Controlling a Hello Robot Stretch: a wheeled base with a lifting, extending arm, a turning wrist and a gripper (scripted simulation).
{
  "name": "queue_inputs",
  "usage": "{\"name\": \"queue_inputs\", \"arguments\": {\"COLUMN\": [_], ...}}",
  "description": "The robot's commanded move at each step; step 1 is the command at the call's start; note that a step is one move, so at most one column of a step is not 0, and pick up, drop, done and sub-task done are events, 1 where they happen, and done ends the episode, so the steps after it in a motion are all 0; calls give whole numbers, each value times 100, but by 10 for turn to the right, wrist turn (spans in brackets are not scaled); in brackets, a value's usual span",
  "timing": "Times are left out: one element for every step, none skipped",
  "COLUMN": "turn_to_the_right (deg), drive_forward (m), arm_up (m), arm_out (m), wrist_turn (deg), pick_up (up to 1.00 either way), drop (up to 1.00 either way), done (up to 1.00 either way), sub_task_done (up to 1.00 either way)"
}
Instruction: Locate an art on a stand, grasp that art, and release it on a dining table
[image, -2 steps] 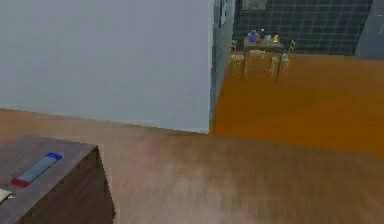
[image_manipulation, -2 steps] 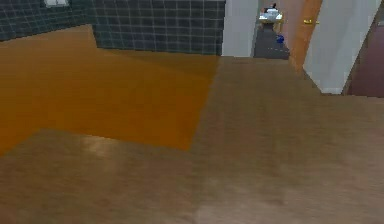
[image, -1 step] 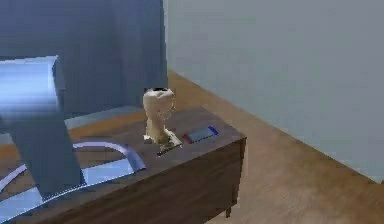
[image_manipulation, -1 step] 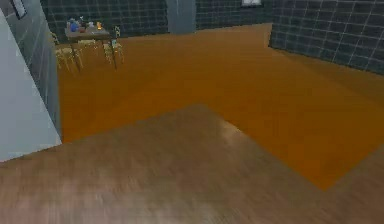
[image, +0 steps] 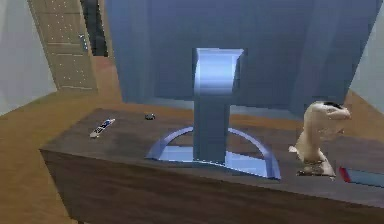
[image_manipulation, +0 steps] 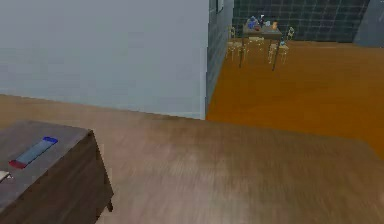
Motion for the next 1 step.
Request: {"name": "queue_inputs", "arguments": {"turn_to_the_right": [-450], "drive_forward": [0], "arm_up": [0], "arm_out": [0], "wrist_turn": [0], "pick_up": [0], "drop": [0], "done": [0], "sub_task_done": [0]}}
